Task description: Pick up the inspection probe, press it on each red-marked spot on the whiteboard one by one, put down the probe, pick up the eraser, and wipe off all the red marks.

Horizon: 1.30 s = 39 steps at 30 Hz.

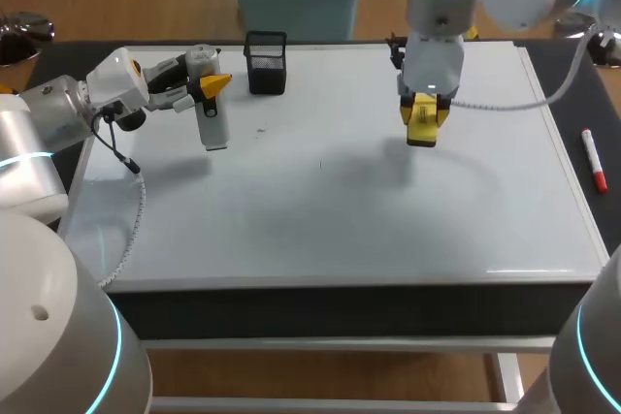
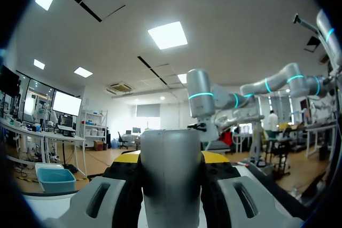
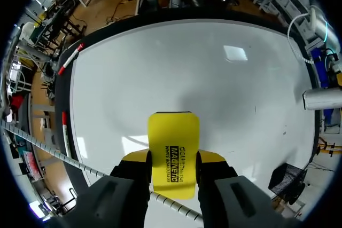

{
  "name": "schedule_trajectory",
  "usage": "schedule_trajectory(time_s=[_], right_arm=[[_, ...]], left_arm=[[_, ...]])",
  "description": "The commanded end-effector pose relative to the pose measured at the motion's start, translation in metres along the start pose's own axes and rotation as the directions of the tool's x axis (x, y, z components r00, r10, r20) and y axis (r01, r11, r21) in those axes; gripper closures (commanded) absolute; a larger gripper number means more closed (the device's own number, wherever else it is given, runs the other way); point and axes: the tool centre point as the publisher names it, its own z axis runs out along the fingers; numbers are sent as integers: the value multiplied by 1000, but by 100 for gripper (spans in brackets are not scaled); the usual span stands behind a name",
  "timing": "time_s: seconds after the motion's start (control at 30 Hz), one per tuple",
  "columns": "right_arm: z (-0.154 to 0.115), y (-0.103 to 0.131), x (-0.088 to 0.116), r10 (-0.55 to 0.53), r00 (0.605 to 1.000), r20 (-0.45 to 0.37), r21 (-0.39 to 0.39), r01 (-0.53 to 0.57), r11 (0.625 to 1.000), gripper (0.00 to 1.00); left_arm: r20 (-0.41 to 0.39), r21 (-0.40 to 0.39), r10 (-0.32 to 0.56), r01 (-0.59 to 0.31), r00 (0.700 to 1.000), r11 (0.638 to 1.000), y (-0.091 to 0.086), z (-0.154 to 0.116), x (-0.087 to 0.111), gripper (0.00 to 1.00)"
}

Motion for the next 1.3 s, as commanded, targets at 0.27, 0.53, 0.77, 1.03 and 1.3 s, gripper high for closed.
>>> schedule_trajectory(time_s=[0.27,0.53,0.77,1.03,1.3], right_arm=[[4,0,0,-12,1000,12,-12,12,1000,100],[6,-42,-16,19,999,-34,55,-17,998,100],[4,-77,-33,4,999,-37,75,-1,997,100],[3,-116,-44,5,1000,-22,75,-4,997,100],[1,-146,-52,-14,1000,-23,84,15,996,100]], left_arm=[[-2,2,0,0,1000,1000,0,1,-1,100],[-2,2,0,0,1000,1000,0,1,-1,100],[-2,2,0,0,1000,1000,0,1,-1,100],[-2,2,0,0,1000,1000,0,1,-1,100],[-2,2,0,0,1000,1000,0,1,-1,100]])
